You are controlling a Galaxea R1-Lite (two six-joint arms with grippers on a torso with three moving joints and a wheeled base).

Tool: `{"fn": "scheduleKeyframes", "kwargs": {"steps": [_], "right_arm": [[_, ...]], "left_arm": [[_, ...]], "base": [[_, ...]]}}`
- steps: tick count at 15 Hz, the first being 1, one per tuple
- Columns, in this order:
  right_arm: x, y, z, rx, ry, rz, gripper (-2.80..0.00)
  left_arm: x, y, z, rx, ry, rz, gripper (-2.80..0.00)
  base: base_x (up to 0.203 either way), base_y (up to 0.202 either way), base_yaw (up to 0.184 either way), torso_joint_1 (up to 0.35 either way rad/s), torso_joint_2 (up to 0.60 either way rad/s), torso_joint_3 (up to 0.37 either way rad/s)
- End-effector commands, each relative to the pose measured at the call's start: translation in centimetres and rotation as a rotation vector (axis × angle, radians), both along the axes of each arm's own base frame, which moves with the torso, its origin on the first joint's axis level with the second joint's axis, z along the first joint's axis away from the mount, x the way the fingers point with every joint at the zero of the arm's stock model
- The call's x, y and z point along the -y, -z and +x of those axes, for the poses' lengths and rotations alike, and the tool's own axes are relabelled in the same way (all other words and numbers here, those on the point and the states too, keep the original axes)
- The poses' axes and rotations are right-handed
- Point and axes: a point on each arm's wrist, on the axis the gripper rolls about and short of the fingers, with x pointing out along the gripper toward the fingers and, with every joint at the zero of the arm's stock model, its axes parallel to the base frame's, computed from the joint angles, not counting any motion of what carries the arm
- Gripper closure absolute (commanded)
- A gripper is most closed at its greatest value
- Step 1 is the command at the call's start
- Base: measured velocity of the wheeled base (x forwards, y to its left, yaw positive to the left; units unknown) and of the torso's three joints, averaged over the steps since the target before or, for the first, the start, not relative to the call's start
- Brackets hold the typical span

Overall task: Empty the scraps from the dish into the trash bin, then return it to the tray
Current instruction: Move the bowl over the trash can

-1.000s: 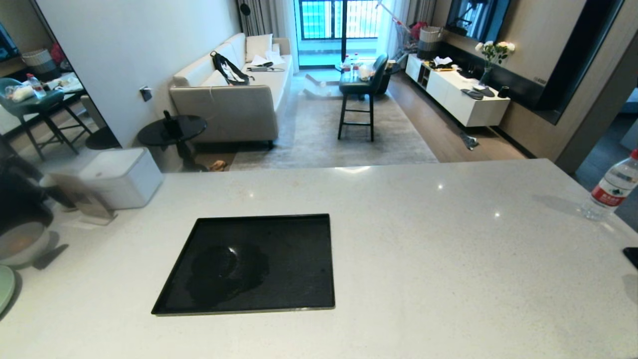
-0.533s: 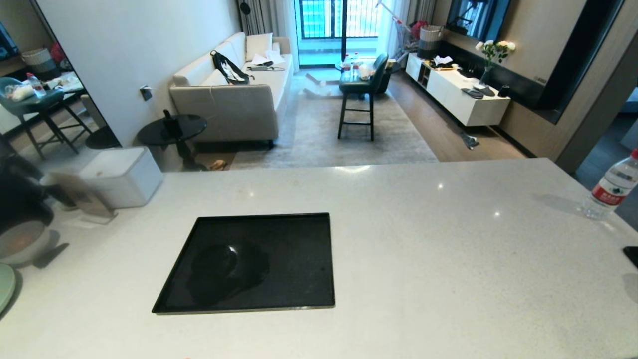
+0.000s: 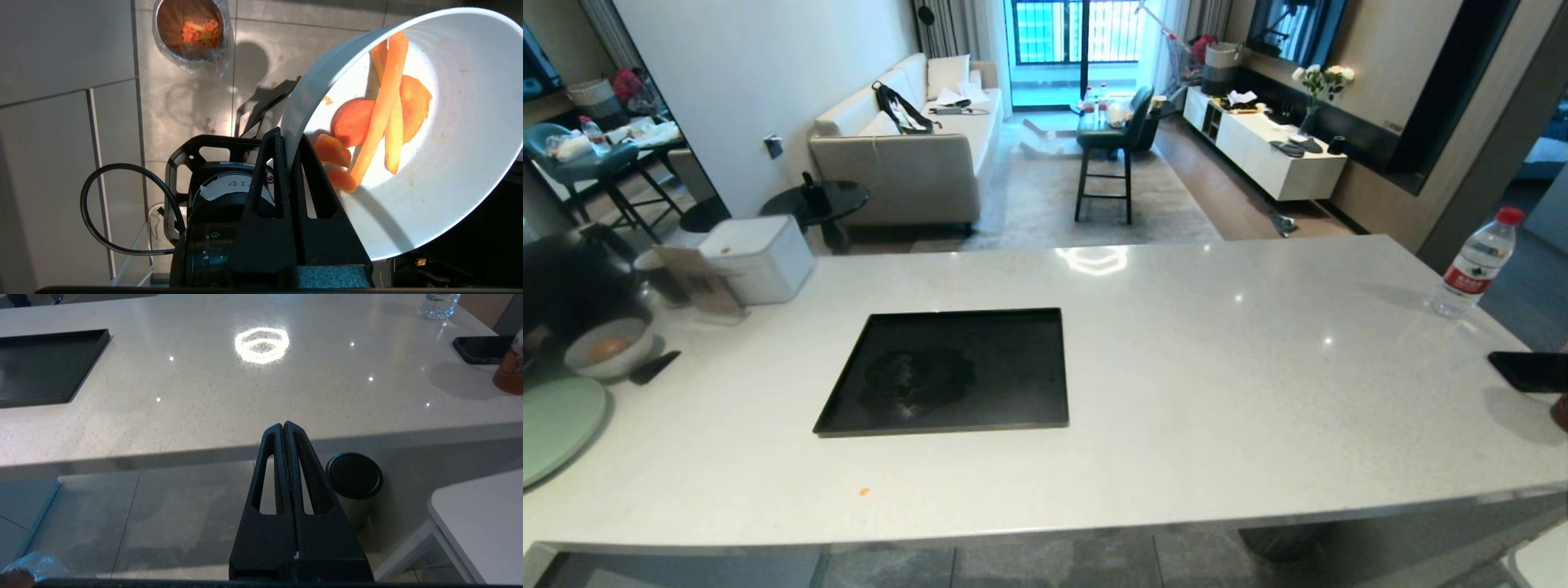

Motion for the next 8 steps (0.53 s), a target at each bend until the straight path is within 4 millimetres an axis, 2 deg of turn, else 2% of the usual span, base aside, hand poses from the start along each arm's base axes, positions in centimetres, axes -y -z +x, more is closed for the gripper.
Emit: {"fn": "scheduleKeyframes", "kwargs": {"steps": [1,8], "right_arm": [[0.00,-0.01,0.00,0.002,0.000,0.000,0.00],[0.00,0.00,0.00,0.001,0.000,0.000,0.00]], "left_arm": [[0.00,0.09,-0.02,-0.009,-0.001,-0.002,0.00],[0.03,0.37,-0.36,-0.049,-0.005,-0.008,0.00]], "base": [[-0.193,0.000,0.001,0.002,0.00,0.007],[-0.193,0.000,-0.001,0.000,0.00,0.001]]}}
